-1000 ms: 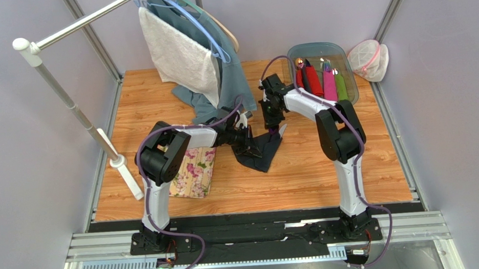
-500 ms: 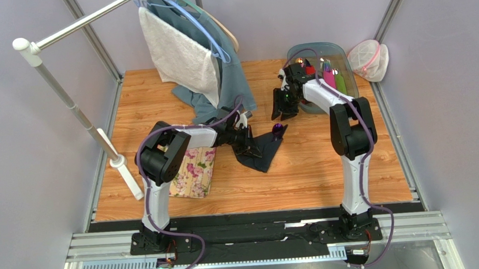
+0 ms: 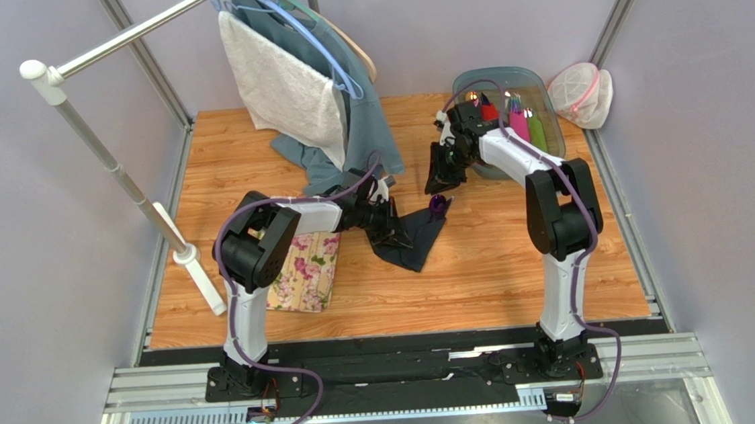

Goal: Place the utensils on the paper napkin and roll it up

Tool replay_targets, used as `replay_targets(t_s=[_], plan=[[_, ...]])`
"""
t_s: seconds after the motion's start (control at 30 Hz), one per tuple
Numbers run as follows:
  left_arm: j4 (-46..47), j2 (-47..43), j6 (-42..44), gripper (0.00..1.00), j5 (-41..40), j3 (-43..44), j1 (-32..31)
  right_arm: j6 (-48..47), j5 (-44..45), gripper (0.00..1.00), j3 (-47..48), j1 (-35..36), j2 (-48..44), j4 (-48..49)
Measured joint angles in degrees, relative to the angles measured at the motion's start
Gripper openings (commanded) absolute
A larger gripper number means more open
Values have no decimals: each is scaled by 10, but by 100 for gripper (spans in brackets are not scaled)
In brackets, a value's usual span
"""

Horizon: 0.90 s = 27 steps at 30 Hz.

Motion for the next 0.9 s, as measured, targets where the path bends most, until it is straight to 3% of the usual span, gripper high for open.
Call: replay_targets(t_s=[0.23,0.4,0.9], plan=[[0,0,-22,0,-4,-1,0,25,-9,10,-101,45,-80,17],[0,0,-27,0,-5,-2,1,33,2,8,-150,78,-87,25],[2,0,-28,0,-5,-3,1,45,34,6,-165,89,-48,77]])
